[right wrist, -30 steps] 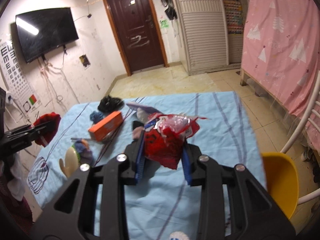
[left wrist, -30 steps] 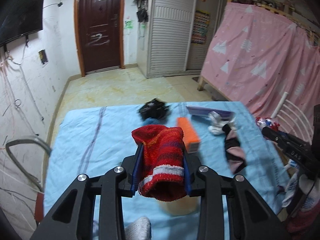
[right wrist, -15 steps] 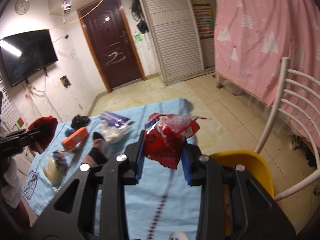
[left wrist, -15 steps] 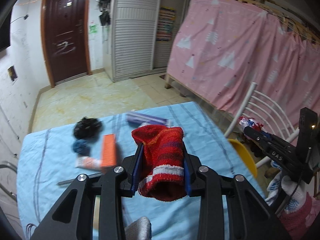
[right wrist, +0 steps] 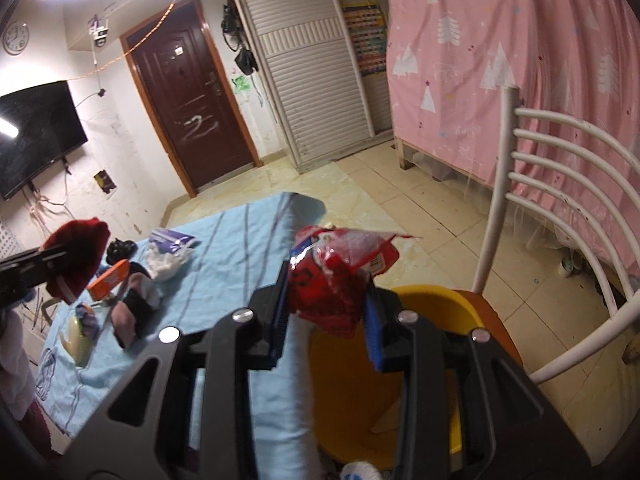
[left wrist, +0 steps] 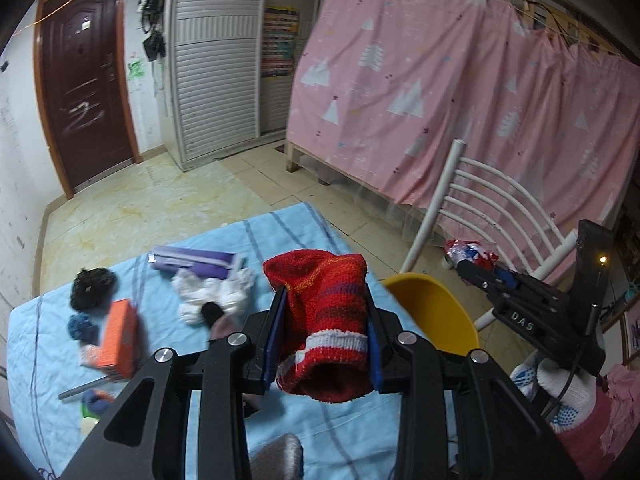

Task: Collect trash
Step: 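Carry the hat and bag to the yellow bin and open both tools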

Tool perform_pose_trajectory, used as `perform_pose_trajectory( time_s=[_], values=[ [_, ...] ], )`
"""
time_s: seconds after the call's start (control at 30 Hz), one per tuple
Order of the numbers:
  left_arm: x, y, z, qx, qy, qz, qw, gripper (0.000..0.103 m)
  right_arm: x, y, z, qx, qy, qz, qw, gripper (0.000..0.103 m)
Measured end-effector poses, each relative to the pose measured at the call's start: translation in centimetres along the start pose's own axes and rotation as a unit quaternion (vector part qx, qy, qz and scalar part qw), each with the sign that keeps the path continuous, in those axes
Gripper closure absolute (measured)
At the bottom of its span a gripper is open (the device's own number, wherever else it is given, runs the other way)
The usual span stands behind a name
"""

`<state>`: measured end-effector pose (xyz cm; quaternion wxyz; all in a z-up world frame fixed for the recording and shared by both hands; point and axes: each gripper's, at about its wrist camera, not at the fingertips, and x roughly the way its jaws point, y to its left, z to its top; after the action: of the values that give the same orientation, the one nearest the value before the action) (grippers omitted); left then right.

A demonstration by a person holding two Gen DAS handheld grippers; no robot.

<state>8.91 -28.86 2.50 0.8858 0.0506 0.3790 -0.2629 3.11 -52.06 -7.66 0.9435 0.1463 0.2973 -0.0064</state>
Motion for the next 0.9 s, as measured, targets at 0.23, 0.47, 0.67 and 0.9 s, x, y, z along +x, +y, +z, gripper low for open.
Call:
perform_pose_trajectory(
  time_s=[0.23, 0.47, 0.67, 0.9],
  values=[
    [2.3, -4.8, 0.7, 0.03, 0.002, -0.053, 0.9981, 0.078, -0.3, -3.2, -0.6, 0.033, -0.006, -0.013, 0.999, 0.054],
    [5.6, -9.9, 0.7, 0.057, 0.021, -0.1, 0.9932, 0.078, -1.4, -5.4, -0.3, 0.062, -0.026, -0.019, 0.998, 0.051],
    [7.8, -12.4, 0.6, 0.071, 0.049, -0.117, 0.9893, 0.06, -2.4, -7.0, -0.1, 0.088, -0.044, -0.027, 0.995, 0.05],
    [7.6, -12.1, -0.1, 0.07, 0.057, -0.117, 0.989, 0.043, -2.6, -6.3, -0.2, 0.082, -0.043, -0.022, 0.995, 0.047]
  ],
)
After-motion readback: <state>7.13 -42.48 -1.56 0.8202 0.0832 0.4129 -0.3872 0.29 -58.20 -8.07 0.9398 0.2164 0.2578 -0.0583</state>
